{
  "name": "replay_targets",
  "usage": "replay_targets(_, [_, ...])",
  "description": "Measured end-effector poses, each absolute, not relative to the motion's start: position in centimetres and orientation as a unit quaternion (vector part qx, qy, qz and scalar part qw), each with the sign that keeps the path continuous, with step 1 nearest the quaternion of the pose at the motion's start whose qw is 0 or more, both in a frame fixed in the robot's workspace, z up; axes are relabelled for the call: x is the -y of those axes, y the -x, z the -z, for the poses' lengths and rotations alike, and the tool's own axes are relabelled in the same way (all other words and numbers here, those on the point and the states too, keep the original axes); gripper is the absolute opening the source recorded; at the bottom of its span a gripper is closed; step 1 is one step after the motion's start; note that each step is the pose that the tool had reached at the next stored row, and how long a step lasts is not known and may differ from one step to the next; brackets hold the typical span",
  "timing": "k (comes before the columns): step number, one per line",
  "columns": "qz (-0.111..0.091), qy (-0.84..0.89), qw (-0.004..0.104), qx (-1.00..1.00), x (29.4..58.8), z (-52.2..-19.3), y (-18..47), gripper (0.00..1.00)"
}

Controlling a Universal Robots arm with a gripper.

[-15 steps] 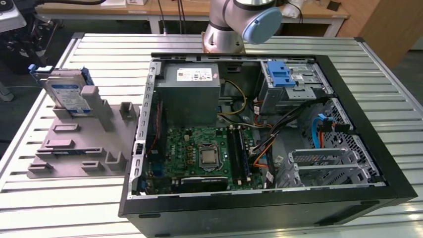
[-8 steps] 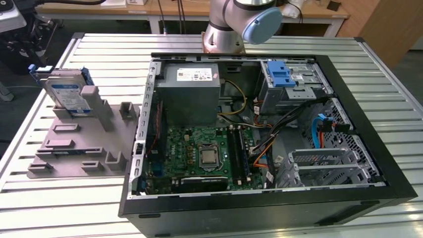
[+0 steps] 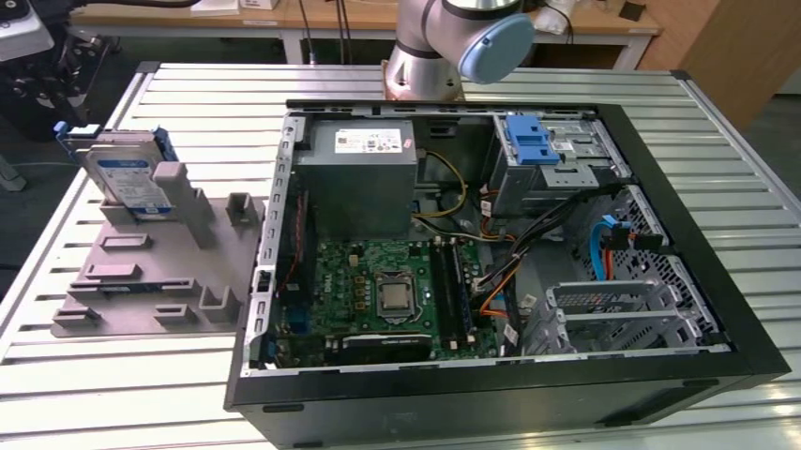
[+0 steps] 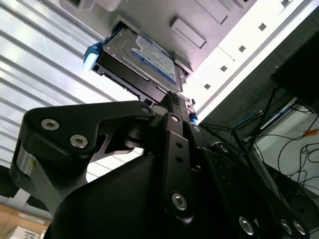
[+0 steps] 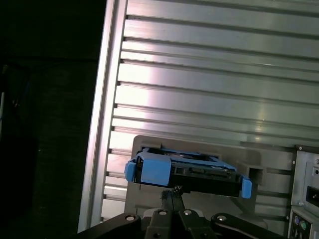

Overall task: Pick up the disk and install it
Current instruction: 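Pick up the disk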

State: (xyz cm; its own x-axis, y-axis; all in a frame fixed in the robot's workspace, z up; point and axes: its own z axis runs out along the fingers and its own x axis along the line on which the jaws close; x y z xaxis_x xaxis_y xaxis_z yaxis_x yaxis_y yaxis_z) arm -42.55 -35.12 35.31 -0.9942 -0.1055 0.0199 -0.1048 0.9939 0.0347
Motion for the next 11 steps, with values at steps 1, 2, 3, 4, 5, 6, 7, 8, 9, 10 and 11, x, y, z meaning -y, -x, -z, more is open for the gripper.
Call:
replay_targets(1, [0.017, -0.056, 0.011, 0.998, 35.12, -35.31, 42.55, 0.11])
replay_targets(2, [0.017, -0.059, 0.011, 0.998, 35.12, -35.31, 42.55, 0.11])
replay_targets(3, [0.017, -0.062, 0.011, 0.998, 35.12, -35.31, 42.55, 0.11])
replay_targets(4, [0.017, -0.066, 0.011, 0.998, 35.12, -35.31, 42.55, 0.11])
replay_targets(5, [0.017, -0.069, 0.011, 0.997, 35.12, -35.31, 42.55, 0.11])
replay_targets(6, [0.017, -0.072, 0.011, 0.997, 35.12, -35.31, 42.55, 0.11])
replay_targets(7, [0.017, -0.074, 0.011, 0.997, 35.12, -35.31, 42.56, 0.11])
replay_targets(8, [0.017, -0.077, 0.011, 0.997, 35.12, -35.31, 42.55, 0.11])
replay_targets(9, [0.017, -0.08, 0.011, 0.997, 35.12, -35.31, 42.55, 0.11])
replay_targets(10, [0.016, -0.082, 0.011, 0.996, 35.12, -35.31, 42.55, 0.11])
replay_targets(11, [0.016, -0.086, 0.011, 0.996, 35.12, -35.31, 42.55, 0.11])
